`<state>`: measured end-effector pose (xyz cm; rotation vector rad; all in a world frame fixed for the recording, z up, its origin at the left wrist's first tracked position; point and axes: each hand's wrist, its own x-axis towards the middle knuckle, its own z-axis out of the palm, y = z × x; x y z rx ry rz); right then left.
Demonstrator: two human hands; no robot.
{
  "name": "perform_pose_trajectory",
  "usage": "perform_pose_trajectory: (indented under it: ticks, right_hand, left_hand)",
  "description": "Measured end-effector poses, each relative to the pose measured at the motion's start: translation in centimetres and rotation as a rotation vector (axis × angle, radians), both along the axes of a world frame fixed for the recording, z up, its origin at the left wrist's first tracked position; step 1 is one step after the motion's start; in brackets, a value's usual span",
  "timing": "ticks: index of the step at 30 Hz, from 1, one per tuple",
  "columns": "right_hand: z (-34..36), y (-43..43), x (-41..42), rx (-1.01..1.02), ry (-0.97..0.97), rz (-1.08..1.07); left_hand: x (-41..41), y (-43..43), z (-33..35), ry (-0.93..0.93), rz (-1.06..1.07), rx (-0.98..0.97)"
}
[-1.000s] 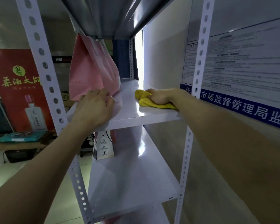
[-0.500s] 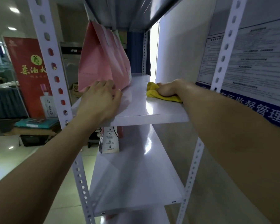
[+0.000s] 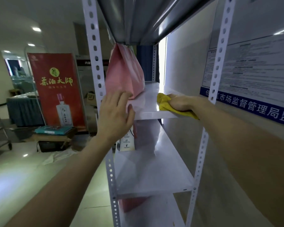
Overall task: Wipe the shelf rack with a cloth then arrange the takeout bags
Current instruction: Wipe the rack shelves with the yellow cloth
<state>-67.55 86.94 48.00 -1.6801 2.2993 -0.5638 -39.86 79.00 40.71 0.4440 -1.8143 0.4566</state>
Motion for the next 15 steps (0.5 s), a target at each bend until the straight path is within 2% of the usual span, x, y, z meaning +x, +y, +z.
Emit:
perform_pose_trajectory:
  ticks: [2, 4, 6, 9, 10, 12, 15]
  right_hand:
    - [0.0, -0.7, 3.1, -0.009, -0.006, 0.048]
    - [0.0, -1.6, 7.4, -0.022, 0.028, 0.134]
    - [-0.1, -3.1, 12.0, -0.053, 0.069, 0.227]
    - [0.0, -4.2, 16.8, -0.040, 0.146, 0.304]
    - [0.1, -4.2, 17.2, -0.038, 0.159, 0.307]
    - [0.1, -3.5, 16.2, -0.048, 0.156, 0.298]
    - [-0.3, -1.3, 11.9, -0.045, 0.066, 0.218]
  left_hand:
    - [2.5, -0.3, -3.3, 0.051, 0.067, -0.031]
    - [4.7, -0.7, -6.5, 0.103, 0.105, 0.068]
    - [6.1, -1.3, -9.3, 0.113, 0.093, 0.278]
    - [6.2, -1.8, -12.0, 0.148, -0.005, 0.742]
    - [5.9, -2.1, -12.7, 0.110, -0.010, 0.792]
    - [5.2, -2.6, -13.8, 0.029, 0.013, 0.753]
    - [4.5, -2.9, -14.4, 0.071, 0.009, 0.754]
